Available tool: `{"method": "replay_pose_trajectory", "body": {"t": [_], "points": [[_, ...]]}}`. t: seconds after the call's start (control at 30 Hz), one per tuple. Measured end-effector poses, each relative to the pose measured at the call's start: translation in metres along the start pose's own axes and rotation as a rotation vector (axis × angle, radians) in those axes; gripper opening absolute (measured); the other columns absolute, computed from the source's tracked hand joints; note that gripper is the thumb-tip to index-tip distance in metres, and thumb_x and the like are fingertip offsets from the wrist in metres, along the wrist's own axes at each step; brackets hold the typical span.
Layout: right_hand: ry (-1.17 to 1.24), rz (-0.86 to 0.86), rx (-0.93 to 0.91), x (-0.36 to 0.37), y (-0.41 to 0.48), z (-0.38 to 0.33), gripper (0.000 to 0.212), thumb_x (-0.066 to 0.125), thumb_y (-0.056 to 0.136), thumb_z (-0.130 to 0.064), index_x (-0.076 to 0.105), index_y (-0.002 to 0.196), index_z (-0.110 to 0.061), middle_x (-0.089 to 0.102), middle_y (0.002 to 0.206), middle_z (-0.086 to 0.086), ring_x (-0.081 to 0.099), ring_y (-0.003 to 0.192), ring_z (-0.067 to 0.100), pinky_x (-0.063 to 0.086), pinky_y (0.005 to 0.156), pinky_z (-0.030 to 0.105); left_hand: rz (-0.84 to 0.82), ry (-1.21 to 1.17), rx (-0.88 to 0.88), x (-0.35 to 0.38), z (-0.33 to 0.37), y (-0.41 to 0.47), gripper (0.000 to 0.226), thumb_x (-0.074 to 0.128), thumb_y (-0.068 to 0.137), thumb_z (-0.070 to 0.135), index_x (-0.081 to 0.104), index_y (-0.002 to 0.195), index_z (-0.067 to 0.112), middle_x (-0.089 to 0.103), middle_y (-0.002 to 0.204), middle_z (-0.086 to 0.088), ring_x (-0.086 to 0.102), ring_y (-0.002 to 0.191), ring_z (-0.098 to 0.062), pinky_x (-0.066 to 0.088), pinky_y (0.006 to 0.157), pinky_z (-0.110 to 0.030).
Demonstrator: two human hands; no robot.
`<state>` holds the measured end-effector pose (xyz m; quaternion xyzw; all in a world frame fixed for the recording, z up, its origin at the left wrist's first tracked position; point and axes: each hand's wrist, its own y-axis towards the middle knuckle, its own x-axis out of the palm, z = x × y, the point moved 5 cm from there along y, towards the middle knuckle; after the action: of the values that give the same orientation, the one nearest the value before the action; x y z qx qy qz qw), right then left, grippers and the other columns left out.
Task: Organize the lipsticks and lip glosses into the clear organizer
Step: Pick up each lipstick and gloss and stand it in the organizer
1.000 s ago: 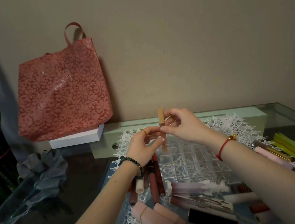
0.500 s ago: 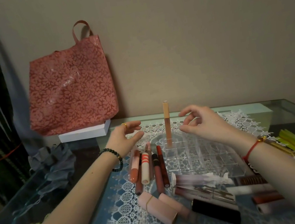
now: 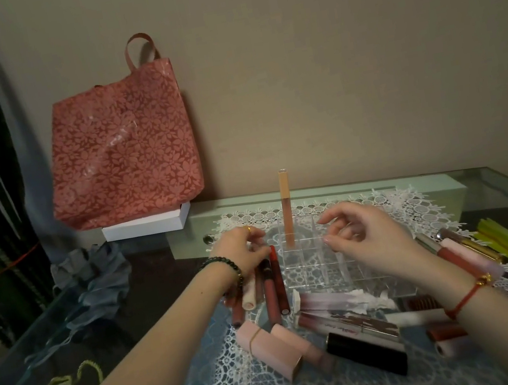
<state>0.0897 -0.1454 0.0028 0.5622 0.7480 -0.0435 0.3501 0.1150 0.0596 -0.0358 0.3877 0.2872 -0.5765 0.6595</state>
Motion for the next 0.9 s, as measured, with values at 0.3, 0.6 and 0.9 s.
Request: {"method": "replay_pose_trajectory", "body": {"t": [0.3, 0.6, 0.9], "points": [[0.123, 0.08, 0.026, -0.013, -0.01, 0.019, 0.02, 0.061, 0.082, -0.007, 0.06, 0.094, -0.023, 0.064, 0.083, 0.0, 0.064, 0.072, 0.013, 0.053, 0.062, 0.017, -0.14, 0.304, -0.068, 0.026, 0.003, 0.022, 0.022, 0.052, 0.085, 0.041, 0.06, 0.103, 0.032, 0.064, 0.104, 0.008, 0.057, 0.099, -0.015, 0.04, 0.091, -0.032], [0.181, 0.085, 0.021, -0.011, -0.011, 0.02, 0.019, 0.059, 0.083, -0.006, 0.06, 0.094, -0.022, 0.066, 0.077, 0.001, 0.064, 0.066, 0.009, 0.054, 0.063, 0.02, -0.176, 0.306, -0.071, 0.026, 0.001, 0.023, 0.025, 0.056, 0.081, 0.042, 0.044, 0.062, 0.032, 0.045, 0.067, 0.019, 0.046, 0.08, -0.011, 0.017, 0.108, -0.051], [0.15, 0.094, 0.002, -0.017, -0.012, 0.017, 0.018, 0.06, 0.084, -0.008, 0.061, 0.093, -0.024, 0.066, 0.077, -0.001, 0.065, 0.065, 0.007, 0.055, 0.063, 0.022, -0.021, -0.014, -0.107, 0.013, 0.007, 0.019, 0.018, 0.069, 0.073, 0.035, 0.053, 0.064, 0.033, 0.054, 0.069, 0.017, 0.054, 0.074, -0.005, 0.033, 0.102, -0.047]]}}
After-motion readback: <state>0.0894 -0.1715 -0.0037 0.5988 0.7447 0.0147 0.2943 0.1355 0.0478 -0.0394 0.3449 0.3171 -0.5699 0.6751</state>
